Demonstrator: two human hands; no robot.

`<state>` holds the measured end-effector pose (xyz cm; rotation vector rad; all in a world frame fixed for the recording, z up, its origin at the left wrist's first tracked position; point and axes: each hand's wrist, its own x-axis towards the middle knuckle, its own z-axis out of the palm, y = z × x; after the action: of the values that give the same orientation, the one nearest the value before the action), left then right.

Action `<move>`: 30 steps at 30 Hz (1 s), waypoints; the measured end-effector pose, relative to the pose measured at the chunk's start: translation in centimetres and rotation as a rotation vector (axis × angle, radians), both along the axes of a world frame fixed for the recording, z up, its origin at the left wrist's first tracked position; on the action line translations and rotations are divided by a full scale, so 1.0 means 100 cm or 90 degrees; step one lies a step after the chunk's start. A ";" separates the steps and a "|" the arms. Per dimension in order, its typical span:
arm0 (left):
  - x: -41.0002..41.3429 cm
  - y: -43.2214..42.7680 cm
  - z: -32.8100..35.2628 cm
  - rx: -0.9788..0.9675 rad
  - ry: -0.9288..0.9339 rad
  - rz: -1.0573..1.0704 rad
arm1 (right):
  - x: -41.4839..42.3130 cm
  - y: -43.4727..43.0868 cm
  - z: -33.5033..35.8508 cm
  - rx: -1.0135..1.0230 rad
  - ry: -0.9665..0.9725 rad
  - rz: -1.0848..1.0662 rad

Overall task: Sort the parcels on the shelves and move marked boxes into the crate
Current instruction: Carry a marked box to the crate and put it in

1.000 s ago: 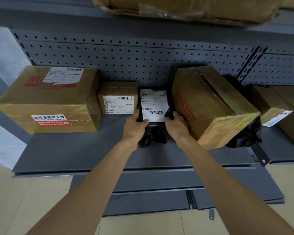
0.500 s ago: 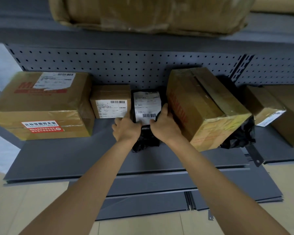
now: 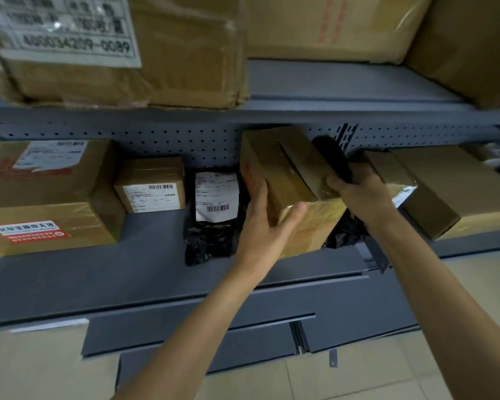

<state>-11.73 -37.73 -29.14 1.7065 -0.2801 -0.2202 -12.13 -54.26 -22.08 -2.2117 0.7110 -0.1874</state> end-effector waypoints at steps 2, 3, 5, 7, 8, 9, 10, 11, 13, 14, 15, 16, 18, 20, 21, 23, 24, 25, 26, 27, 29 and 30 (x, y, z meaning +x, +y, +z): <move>-0.003 -0.003 -0.004 -0.006 -0.001 -0.003 | -0.005 0.000 -0.012 0.246 0.010 -0.027; -0.003 -0.005 -0.006 -0.004 -0.011 0.006 | -0.006 0.001 -0.018 0.313 0.006 -0.030; -0.003 -0.006 -0.009 0.000 -0.034 0.036 | -0.007 0.001 -0.026 0.334 -0.013 -0.026; 0.000 -0.005 -0.011 -0.007 -0.057 0.054 | -0.006 0.003 -0.029 0.311 -0.040 -0.033; 0.001 -0.003 -0.011 -0.011 -0.071 0.054 | -0.007 0.004 -0.029 0.298 -0.049 -0.032; 0.001 0.000 -0.011 -0.017 -0.086 0.051 | -0.007 0.006 -0.028 0.291 -0.058 -0.025; 0.002 0.002 -0.010 -0.027 -0.097 0.049 | -0.009 0.007 -0.026 0.285 -0.066 -0.011; 0.001 0.005 -0.008 -0.041 -0.105 0.048 | -0.011 0.009 -0.024 0.282 -0.079 0.005; 0.001 0.013 -0.002 -0.066 -0.113 0.055 | -0.017 0.016 -0.018 0.286 -0.110 0.034; 0.001 0.018 0.001 -0.079 -0.115 0.058 | -0.021 0.020 -0.016 0.292 -0.121 0.046; 0.002 0.024 0.004 -0.101 -0.111 0.057 | -0.025 0.024 -0.014 0.303 -0.133 0.058; 0.002 0.030 0.006 -0.134 -0.099 0.053 | -0.029 0.028 -0.014 0.323 -0.154 0.069; -0.001 0.044 0.009 -0.220 -0.044 0.052 | -0.036 0.034 -0.016 0.378 -0.216 0.057; -0.007 0.058 0.011 -0.293 0.023 0.060 | -0.045 0.040 -0.020 0.400 -0.259 -0.017; -0.011 0.064 0.010 -0.325 0.048 0.058 | -0.050 0.040 -0.024 0.409 -0.259 -0.060; -0.021 0.076 0.009 -0.377 0.091 0.050 | -0.062 0.043 -0.032 0.468 -0.210 -0.103; -0.028 0.081 0.007 -0.400 0.116 0.049 | -0.069 0.045 -0.036 0.511 -0.161 -0.096; -0.035 0.088 0.004 -0.421 0.141 0.047 | -0.077 0.049 -0.038 0.563 -0.104 -0.077; -0.043 0.095 0.002 -0.436 0.164 0.046 | -0.085 0.054 -0.039 0.631 -0.053 -0.052; -0.053 0.102 -0.001 -0.445 0.183 0.047 | -0.092 0.059 -0.041 0.710 -0.018 -0.023; -0.072 0.118 -0.007 -0.446 0.213 0.050 | -0.106 0.073 -0.041 0.837 -0.004 0.024; -0.083 0.127 -0.010 -0.442 0.226 0.051 | -0.113 0.082 -0.040 0.856 -0.005 0.032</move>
<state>-20.07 -24.99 -30.17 0.9669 -0.0121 -0.3180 -23.46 -46.04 -26.11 -0.9314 0.5123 0.2580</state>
